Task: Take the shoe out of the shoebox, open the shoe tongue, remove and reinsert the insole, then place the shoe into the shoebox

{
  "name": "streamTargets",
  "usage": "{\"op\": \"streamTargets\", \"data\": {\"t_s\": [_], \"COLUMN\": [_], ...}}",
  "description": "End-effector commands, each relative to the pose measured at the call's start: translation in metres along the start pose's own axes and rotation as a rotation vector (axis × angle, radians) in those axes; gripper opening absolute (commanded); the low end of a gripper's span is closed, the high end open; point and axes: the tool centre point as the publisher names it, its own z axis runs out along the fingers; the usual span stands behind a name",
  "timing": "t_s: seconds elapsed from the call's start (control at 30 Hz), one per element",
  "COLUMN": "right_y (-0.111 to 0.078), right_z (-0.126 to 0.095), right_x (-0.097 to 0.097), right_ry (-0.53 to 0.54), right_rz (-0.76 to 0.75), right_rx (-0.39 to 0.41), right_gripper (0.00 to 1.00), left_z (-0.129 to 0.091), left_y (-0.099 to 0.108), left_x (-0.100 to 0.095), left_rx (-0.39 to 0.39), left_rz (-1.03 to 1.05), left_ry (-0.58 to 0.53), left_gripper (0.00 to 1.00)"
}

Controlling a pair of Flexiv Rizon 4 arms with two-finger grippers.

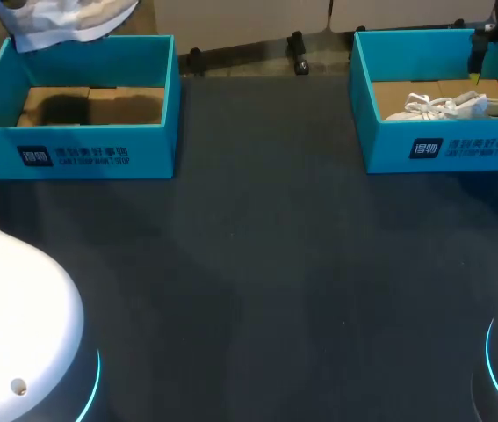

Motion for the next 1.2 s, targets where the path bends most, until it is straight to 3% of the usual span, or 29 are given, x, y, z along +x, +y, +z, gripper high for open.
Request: {"op": "streamTargets", "data": {"t_s": [0.03, 0.2, 0.83, 1.2], "right_y": [-0.001, -0.001, -0.001, -0.001], "right_z": [0.000, 0.000, 0.000, 0.000], "right_x": [0.000, 0.000, 0.000, 0.000], "right_ry": [0.000, 0.000, 0.000, 0.000], "right_rz": [0.001, 0.001, 0.001, 0.001], "right_rx": [-0.002, -0.002, -0.002, -0.002], "right_gripper": [1.00, 1.00, 1.00, 1.00], "left_z": [0.000, 0.000, -0.024, -0.029], "left_y": [-0.007, -0.007, -0.088, -0.140], "left_x": [0.000, 0.000, -0.041, -0.065], "left_rx": [-0.043, -0.043, -0.138, -0.150], "left_rz": [0.000, 0.000, -0.091, -0.084], "left_ry": [0.000, 0.000, 0.144, 0.113], "left_gripper": [0.00, 0.00, 0.00, 0.00]}}
